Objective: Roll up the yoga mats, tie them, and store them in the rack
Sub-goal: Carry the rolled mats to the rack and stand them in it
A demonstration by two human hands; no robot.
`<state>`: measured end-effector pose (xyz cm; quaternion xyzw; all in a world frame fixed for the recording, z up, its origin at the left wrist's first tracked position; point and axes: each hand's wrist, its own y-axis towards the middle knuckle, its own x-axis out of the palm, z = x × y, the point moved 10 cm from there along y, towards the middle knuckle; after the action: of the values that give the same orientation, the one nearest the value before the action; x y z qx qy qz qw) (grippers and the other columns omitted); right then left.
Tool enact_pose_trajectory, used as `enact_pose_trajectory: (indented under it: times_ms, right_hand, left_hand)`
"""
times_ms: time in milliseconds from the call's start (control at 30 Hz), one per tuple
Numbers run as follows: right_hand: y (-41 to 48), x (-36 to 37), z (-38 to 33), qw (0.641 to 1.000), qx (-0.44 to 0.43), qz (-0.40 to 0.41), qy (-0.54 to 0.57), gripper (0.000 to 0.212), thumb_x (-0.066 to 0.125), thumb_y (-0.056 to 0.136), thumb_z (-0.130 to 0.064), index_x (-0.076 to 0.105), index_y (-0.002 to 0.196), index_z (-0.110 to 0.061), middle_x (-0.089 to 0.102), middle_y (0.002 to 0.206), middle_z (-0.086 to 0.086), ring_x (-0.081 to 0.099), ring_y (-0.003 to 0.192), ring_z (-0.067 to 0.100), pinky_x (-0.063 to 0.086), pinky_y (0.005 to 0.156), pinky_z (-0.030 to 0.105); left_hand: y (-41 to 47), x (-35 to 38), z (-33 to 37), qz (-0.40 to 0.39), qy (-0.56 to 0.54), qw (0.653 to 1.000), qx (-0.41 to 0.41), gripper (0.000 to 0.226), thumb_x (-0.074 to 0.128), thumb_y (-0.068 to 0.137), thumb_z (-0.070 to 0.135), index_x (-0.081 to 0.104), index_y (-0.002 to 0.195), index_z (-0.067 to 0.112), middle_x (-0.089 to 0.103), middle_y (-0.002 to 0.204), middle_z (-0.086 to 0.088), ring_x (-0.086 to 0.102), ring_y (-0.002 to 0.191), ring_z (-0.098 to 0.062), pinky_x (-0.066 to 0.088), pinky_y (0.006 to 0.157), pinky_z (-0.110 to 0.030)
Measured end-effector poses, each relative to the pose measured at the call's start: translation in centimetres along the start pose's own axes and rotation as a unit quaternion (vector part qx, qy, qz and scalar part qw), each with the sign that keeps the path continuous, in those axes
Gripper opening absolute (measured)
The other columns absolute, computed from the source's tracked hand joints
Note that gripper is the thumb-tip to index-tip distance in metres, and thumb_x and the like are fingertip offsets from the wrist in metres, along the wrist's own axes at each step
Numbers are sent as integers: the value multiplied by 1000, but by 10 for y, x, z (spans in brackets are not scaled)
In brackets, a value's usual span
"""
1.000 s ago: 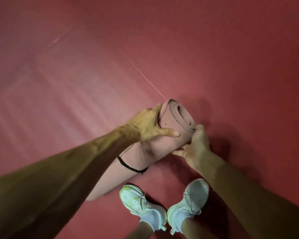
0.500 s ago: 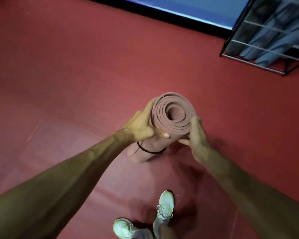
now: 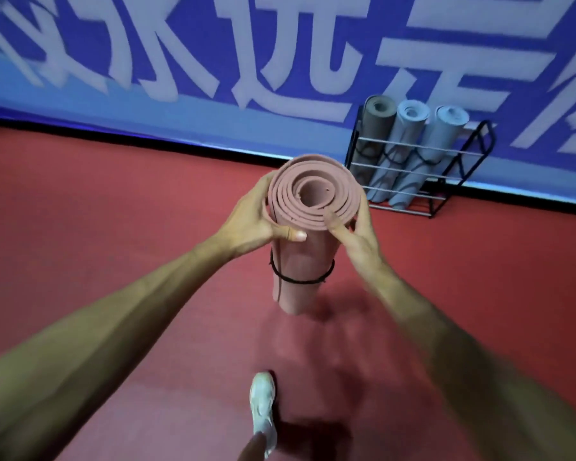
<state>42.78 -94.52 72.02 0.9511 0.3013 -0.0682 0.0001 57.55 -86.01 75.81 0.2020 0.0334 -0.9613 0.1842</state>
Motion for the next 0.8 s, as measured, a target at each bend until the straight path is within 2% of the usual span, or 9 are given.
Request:
enact_pose_trajectory:
  times_ms: [67,133,200,267,433,533,633,700,800]
  right_hand:
    - [24,-16,-29,998,-50,11,-22,113,75,54,-75,28,145,-28,42,146,-3,38,136,9,29,116,36]
    - [46,-30,-57,996,-77,24,-29,113,84,49,-64,30,141,-27,46,141,-4,42,132,5,31,111,23]
    - [61,-48,-80,993,-106,43,-37,108,87,47,-48,32,138,-28,49,137,-6,44,128,2,33,106,16]
    - [78,-68,-92,991,-109,59,-49,108,91,44,-39,35,135,-32,52,133,-10,48,125,0,37,104,18]
    - [114,-135,-94,990,-82,99,-52,107,94,43,-1,38,132,-22,55,121,-17,51,109,-16,37,89,4]
    - [142,-183,-96,989,-84,109,-58,103,95,43,-4,46,133,-19,61,122,-11,55,113,-6,40,92,8]
    - [175,-240,-99,987,-84,117,-73,98,96,45,-11,52,131,-24,65,117,-16,57,112,-4,42,92,11]
    - [199,-280,-100,987,-74,118,-84,93,97,45,-19,54,126,-37,66,113,-21,57,110,-6,44,93,14]
    - [235,-345,-105,986,-67,125,-92,86,97,45,-22,53,115,-47,66,108,-27,57,105,-11,44,87,9]
  left_hand:
    - [38,-1,24,-34,-2,999,14,109,92,42,39,40,137,26,55,130,16,50,122,1,39,106,-29]
    - [70,-1,47,-61,-9,998,26,101,92,43,33,42,131,27,56,125,15,53,117,3,40,100,-22]
    - [98,5,75,-98,-23,994,52,95,93,51,12,39,129,24,55,121,16,53,111,11,40,93,-11]
    - [124,16,98,-136,-40,987,77,88,85,60,-7,37,124,28,52,118,17,52,105,19,38,86,-3]
    - [185,63,129,-204,-38,974,87,94,86,61,-5,34,135,20,52,126,11,53,114,9,40,90,-7]
    - [228,96,146,-218,-36,972,78,87,84,63,-4,34,130,24,53,122,14,53,106,16,40,84,-2]
    - [279,132,165,-225,-11,972,63,87,88,63,9,33,129,24,53,120,13,53,98,20,41,79,0]
    - [314,158,179,-223,5,974,46,94,91,59,19,32,133,22,53,124,10,54,102,15,45,87,-7]
    - [368,198,206,-214,15,976,36,98,90,59,20,31,138,19,56,120,14,54,107,9,45,92,-15]
